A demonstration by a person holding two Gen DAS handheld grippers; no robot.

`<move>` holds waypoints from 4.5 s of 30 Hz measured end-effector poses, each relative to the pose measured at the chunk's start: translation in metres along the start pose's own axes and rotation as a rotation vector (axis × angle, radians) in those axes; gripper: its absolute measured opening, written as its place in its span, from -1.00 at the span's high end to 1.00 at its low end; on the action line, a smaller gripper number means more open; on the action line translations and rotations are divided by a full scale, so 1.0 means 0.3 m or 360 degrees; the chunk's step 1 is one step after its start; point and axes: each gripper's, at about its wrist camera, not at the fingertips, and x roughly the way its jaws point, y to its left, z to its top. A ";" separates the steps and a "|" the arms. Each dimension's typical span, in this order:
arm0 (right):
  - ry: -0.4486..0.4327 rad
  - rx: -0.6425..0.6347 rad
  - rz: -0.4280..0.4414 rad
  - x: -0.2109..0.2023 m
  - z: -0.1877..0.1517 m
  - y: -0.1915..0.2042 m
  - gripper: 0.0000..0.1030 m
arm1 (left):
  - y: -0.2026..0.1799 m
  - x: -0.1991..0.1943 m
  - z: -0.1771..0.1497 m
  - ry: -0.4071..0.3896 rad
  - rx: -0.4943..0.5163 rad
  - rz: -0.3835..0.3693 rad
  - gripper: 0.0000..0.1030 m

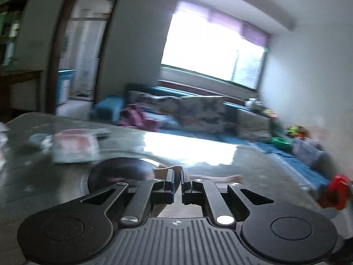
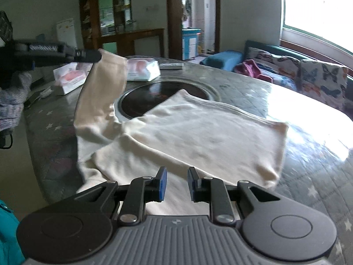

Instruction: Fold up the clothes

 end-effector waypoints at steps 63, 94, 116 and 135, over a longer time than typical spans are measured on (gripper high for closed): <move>-0.0005 0.0389 -0.0116 0.007 -0.054 -0.185 0.66 | 0.104 0.103 -0.228 0.0413 0.0190 0.0068 0.51; 0.0011 0.0186 -0.0081 0.055 -0.049 -0.098 0.82 | 0.048 0.226 -0.253 0.0410 0.0318 0.0001 0.46; 0.0092 0.0069 -0.0055 -0.077 -0.117 -0.017 0.78 | -0.079 0.096 -0.323 0.0485 0.0508 -0.0266 0.49; 0.0104 0.0037 -0.0093 -0.082 -0.121 -0.022 0.60 | -0.092 -0.041 -0.398 0.0466 0.0936 -0.0349 0.48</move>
